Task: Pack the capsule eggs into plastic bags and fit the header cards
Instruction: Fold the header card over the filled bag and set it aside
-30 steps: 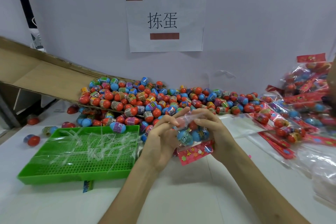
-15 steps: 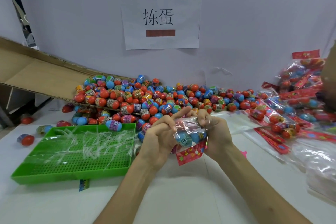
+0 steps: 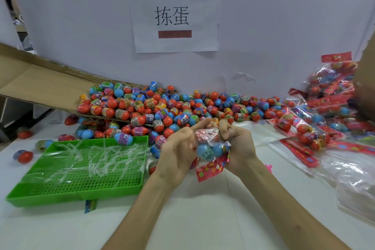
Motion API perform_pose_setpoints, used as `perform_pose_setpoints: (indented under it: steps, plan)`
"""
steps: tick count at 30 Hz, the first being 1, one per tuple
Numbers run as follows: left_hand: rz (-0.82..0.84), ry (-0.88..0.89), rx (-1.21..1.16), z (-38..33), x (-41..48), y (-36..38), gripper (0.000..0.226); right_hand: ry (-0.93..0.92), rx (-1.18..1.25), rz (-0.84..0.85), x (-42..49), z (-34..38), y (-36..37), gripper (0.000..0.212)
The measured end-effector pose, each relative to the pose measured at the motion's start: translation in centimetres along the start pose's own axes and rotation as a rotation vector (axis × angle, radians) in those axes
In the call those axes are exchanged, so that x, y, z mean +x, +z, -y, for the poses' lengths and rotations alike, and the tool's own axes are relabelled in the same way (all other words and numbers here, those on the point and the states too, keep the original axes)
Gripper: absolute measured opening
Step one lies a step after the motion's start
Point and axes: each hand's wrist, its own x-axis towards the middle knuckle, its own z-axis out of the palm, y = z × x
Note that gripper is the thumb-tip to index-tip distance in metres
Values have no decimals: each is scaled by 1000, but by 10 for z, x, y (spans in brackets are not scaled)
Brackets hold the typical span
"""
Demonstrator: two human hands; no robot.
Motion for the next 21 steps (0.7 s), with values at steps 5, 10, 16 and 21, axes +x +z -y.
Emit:
perform_pose_setpoints:
  steps: [5, 10, 16, 21]
  plan:
    - [-89, 61, 130, 4, 3, 1, 35, -2, -27, -25, -2, 2, 0, 28]
    - [-15, 24, 49, 0, 3, -8, 39, 39, -155, -28, -5, 8, 1, 41]
    - [18, 3, -79, -6, 1, -12, 36, 57, -308, 118, -6, 11, 0, 18]
    - [14, -2, -160, -10, -1, -14, 35, 107, -273, 245, -5, 15, -5, 32]
